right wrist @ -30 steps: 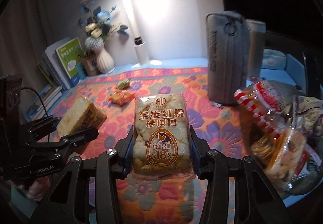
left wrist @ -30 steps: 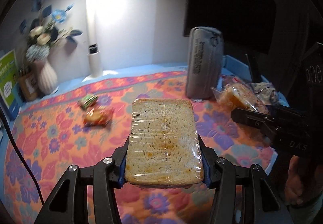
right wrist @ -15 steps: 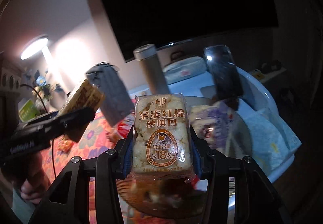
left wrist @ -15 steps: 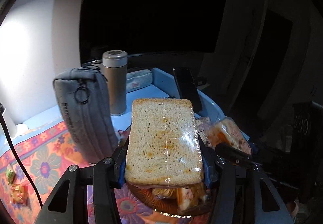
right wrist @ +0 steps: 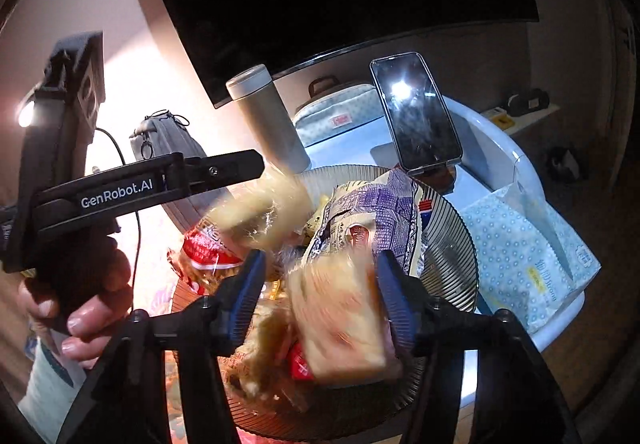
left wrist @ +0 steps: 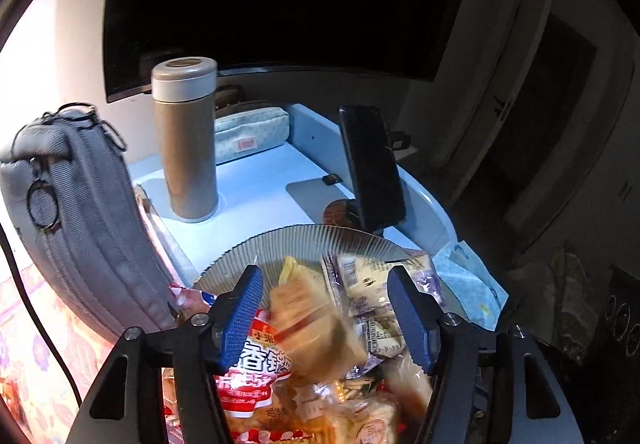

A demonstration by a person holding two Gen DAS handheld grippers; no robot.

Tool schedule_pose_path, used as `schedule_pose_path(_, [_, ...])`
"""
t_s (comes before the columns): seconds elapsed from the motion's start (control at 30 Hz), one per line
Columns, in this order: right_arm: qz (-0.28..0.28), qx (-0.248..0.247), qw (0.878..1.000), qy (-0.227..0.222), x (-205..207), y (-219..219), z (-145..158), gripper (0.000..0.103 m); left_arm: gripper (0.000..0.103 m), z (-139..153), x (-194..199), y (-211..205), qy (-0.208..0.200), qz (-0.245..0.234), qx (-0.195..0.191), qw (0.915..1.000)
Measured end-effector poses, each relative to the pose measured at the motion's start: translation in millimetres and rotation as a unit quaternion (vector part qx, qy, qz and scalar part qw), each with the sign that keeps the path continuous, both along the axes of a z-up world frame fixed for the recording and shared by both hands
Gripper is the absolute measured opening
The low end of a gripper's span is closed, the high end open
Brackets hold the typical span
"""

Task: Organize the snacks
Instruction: 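Lower both packs onto the glass plate and open both tools, then move both tools back to the last snacks on the bedspread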

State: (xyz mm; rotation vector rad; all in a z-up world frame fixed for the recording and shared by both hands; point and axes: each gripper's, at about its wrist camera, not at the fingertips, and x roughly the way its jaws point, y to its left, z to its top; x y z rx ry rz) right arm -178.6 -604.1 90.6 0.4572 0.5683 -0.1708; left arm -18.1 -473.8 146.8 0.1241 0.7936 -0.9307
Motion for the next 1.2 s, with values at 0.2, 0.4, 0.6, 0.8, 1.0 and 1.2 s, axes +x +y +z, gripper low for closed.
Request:
schedule_pose_path(0.2, [0.002, 0.010, 1.000, -0.007, -4, 1, 2, 0.057, 0.062, 6, -2, 27, -0.006, 0.006, -0.014, 0.9999])
schedule_pose_path(0.4, [0.011, 0.004, 1.000, -0.017, -6, 19, 12, 0.057, 0.062, 16, -8, 58, -0.016, 0.012, -0.026, 0.9995])
schedule_pose_path(0.6, [0.041, -0.007, 0.999, -0.022, -3, 52, 23, 0.057, 0.062, 27, -18, 110, -0.034, 0.037, -0.038, 0.9980])
schedule_pose_path(0.8, [0.094, -0.013, 0.995, -0.015, 16, 101, 28, 0.057, 0.062, 36, -12, 186, -0.048, 0.091, -0.050, 0.9934])
schedule_pose_path(1.0, [0.158, -0.026, 0.987, 0.005, 50, 167, 26, 0.057, 0.062, 32, 10, 277, -0.046, 0.171, -0.050, 0.9829])
schedule_pose_path(1.2, [0.220, -0.032, 0.974, 0.033, 91, 228, 17, 0.058, 0.062, 24, 36, 363, -0.052, 0.247, -0.044, 0.9665])
